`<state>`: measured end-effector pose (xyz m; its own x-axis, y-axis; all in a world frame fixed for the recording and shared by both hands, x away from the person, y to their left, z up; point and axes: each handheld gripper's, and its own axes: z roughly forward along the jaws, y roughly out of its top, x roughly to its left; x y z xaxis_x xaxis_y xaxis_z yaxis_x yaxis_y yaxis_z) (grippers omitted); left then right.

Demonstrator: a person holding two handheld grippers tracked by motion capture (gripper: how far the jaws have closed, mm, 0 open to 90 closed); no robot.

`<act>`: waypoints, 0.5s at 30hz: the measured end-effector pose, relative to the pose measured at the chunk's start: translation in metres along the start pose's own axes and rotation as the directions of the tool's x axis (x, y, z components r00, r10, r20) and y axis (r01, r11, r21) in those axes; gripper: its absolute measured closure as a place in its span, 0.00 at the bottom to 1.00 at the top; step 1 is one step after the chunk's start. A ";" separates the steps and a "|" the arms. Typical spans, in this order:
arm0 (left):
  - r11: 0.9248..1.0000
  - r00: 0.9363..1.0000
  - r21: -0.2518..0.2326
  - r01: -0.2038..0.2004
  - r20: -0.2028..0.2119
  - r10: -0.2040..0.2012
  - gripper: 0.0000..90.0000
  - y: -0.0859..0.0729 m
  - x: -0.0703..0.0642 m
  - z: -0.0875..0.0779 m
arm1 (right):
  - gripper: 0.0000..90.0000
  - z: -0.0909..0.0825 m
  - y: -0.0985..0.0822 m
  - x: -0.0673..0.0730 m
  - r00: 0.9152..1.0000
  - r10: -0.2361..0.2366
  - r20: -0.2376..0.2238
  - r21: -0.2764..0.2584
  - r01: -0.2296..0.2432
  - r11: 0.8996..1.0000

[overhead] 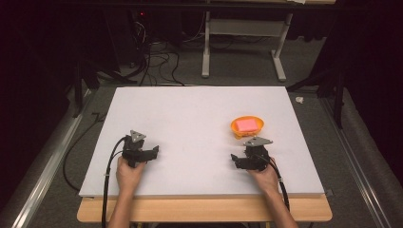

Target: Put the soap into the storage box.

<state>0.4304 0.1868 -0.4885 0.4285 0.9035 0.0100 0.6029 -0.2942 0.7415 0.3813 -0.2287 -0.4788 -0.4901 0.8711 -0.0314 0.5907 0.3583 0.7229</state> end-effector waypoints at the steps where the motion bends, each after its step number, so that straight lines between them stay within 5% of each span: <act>1: 1.000 1.000 0.000 0.000 0.000 0.000 0.24 0.000 0.000 0.000 | 0.28 0.000 0.000 0.000 1.000 0.000 0.000 0.000 0.000 1.000; 15: 1.000 1.000 0.000 0.003 0.000 -0.003 0.23 0.000 0.000 0.000 | 0.27 0.004 -0.002 -0.002 1.000 0.009 -0.017 0.013 -0.008 1.000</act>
<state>0.4306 0.1870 -0.4886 0.4265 0.9045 0.0075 0.6047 -0.2913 0.7412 0.3837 -0.2299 -0.4835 -0.4958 0.8683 -0.0132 0.6029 0.3552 0.7144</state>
